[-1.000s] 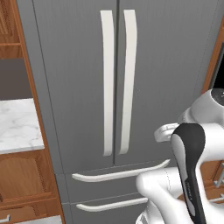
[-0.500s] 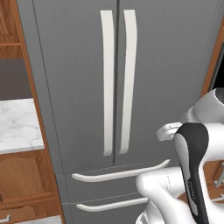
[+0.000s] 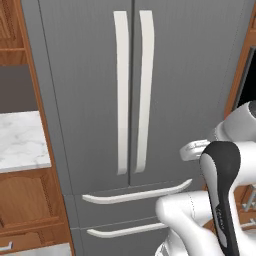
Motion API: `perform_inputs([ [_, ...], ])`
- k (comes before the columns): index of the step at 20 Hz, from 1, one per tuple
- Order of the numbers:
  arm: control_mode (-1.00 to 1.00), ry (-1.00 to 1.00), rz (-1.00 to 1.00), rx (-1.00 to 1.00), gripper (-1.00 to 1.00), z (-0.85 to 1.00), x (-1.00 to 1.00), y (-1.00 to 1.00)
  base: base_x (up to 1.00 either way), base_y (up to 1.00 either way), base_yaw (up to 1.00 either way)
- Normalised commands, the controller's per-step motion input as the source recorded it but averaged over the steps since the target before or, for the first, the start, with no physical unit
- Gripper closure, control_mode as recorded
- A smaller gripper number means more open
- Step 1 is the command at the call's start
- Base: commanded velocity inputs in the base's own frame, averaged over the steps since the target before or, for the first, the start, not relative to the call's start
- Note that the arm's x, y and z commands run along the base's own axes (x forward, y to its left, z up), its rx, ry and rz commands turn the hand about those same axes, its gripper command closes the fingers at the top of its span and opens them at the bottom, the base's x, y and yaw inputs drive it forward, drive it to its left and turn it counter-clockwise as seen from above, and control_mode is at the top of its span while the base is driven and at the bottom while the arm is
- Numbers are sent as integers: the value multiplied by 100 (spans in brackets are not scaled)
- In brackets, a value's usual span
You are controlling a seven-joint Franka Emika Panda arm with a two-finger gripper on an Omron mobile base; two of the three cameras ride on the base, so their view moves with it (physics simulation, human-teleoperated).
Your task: Retrieve the banana and peach from the fridge and place them into the bowl on the dining table.
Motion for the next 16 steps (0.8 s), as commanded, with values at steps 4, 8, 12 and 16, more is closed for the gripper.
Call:
perform_inputs([
  [4,100,0,0,0,-100,0,0,0,-64,3,0],
  [8,100,0,0,0,-100,0,0,0,-52,22,0],
  [12,100,0,0,0,-100,0,0,0,-42,41,0],
  [16,100,0,0,0,-100,0,0,0,-39,54,0],
])
